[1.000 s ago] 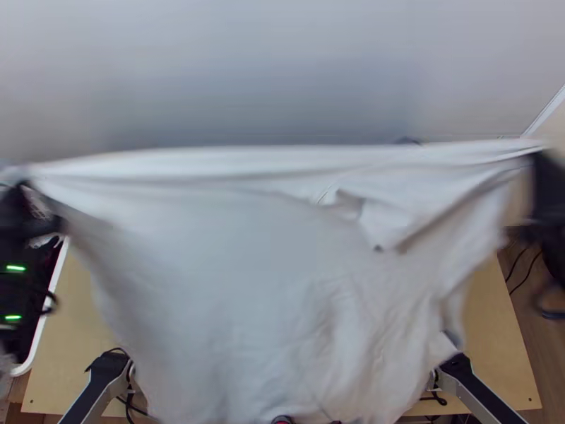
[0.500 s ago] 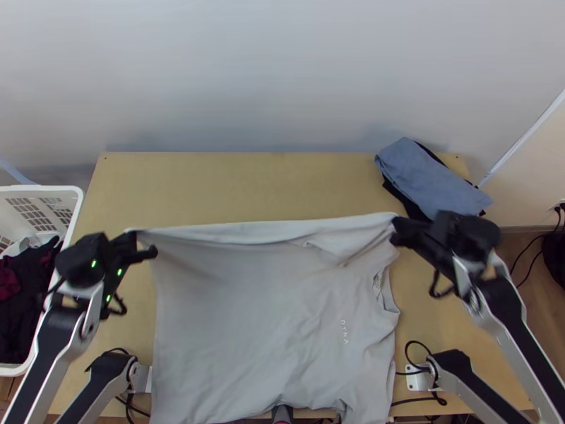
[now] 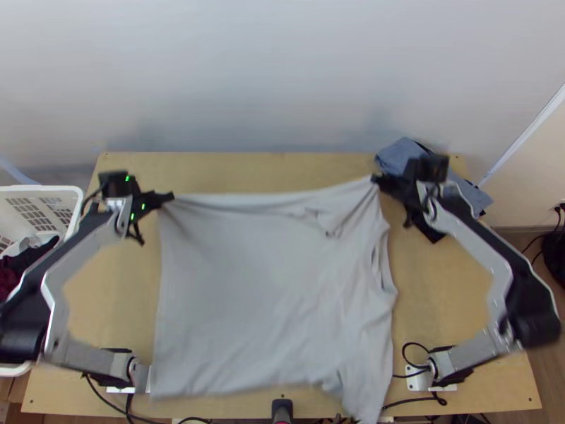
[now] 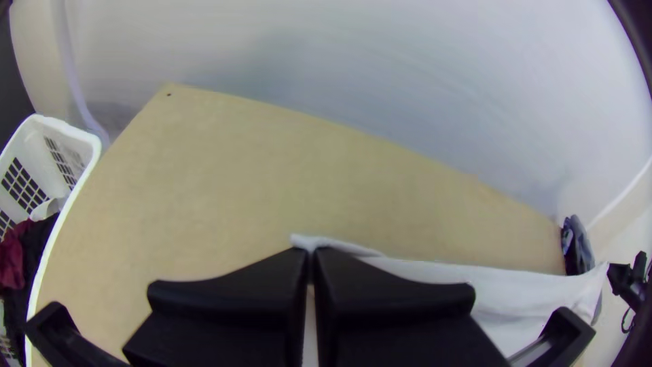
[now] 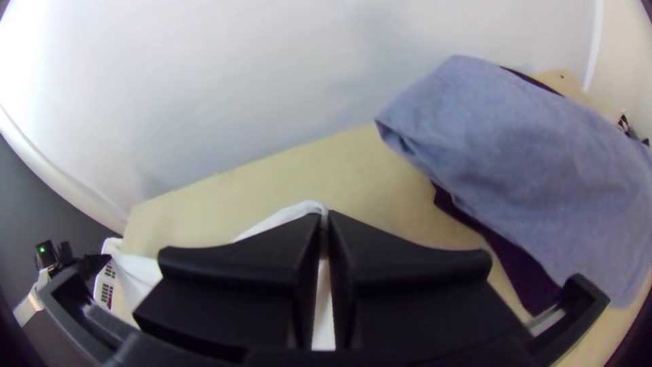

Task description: Fold the t-shirt

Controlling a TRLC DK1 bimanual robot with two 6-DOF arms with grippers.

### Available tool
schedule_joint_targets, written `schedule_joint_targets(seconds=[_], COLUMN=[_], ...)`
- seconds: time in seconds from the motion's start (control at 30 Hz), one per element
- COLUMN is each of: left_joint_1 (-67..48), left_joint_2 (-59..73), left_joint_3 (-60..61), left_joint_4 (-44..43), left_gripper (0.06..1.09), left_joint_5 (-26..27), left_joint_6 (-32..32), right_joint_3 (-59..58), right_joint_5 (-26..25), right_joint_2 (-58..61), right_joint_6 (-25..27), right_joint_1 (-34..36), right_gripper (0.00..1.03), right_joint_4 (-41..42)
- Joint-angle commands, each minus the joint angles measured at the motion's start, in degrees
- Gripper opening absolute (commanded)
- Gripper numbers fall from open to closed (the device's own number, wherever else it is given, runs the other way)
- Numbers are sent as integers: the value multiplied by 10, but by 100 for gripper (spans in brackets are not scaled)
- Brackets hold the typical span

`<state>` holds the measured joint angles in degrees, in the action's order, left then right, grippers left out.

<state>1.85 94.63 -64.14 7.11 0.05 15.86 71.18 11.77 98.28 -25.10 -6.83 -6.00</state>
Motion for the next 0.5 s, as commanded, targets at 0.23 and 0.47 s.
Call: schedule_joint_targets(seconds=[0.23,0.47], left_joint_1=[39,47], left_joint_2=[239,329], left_joint_3=[-276,-403], left_joint_4=[38,77], left_gripper=[10,10], left_joint_5=[1,-4], left_joint_6=[11,38], right_joint_3=[203,278], right_joint_5=[-27,-47], right_joint_2=[176,237], right_joint_6=[-5,8], right_joint_1=[0,-20], right_gripper=[3,3], right_joint_4=[11,12])
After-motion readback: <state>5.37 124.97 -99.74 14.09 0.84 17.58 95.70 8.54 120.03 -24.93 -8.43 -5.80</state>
